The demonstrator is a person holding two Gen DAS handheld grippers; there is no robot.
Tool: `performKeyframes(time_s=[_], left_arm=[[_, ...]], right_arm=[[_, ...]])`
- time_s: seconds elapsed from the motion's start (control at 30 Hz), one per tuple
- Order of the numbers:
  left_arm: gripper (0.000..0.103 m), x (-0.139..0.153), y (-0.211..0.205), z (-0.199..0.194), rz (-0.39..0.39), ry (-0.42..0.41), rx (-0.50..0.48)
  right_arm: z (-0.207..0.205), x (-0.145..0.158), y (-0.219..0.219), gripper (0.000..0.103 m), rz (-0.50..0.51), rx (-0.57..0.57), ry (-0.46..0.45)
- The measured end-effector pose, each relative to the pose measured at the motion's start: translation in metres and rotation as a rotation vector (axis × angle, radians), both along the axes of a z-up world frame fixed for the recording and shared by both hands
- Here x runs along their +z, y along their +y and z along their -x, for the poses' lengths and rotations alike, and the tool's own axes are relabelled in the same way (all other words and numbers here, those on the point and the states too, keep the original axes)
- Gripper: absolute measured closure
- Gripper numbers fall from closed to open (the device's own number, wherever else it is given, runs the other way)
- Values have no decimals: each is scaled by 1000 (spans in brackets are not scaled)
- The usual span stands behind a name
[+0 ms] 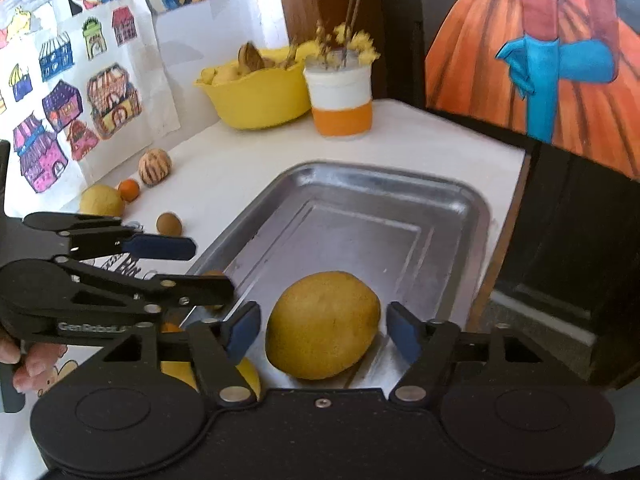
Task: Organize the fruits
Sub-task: 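Lower the kiwi into the tray with the left tool while the right tool releases the large fruit there, then swing both tools back over the loose fruits on the table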
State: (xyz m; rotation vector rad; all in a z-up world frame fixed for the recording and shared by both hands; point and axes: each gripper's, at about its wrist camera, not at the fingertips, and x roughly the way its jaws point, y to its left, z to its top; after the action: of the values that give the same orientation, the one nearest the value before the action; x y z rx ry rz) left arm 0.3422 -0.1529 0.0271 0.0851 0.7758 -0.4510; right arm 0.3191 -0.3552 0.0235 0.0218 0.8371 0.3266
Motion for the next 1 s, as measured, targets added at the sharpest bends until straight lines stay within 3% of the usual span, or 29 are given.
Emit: performKeyframes(time_s=[0.07, 0.13, 0.23, 0.6, 1.0], left_arm=[[40, 4, 3, 2, 7, -8, 5], [31, 11, 8, 5, 17, -23, 24], [1, 21, 15, 11, 22, -65, 85], [0, 46, 39, 38, 6, -154, 189], [0, 49, 83, 90, 17, -171, 226]], right_arm=[[3, 6, -6, 24, -17, -18, -16], [8, 13, -10, 17, -24, -32, -42], [17, 26, -17, 5, -41, -52, -84], [61, 65, -12, 1, -25, -49, -198], [114, 76, 28, 1, 12, 22, -160]])
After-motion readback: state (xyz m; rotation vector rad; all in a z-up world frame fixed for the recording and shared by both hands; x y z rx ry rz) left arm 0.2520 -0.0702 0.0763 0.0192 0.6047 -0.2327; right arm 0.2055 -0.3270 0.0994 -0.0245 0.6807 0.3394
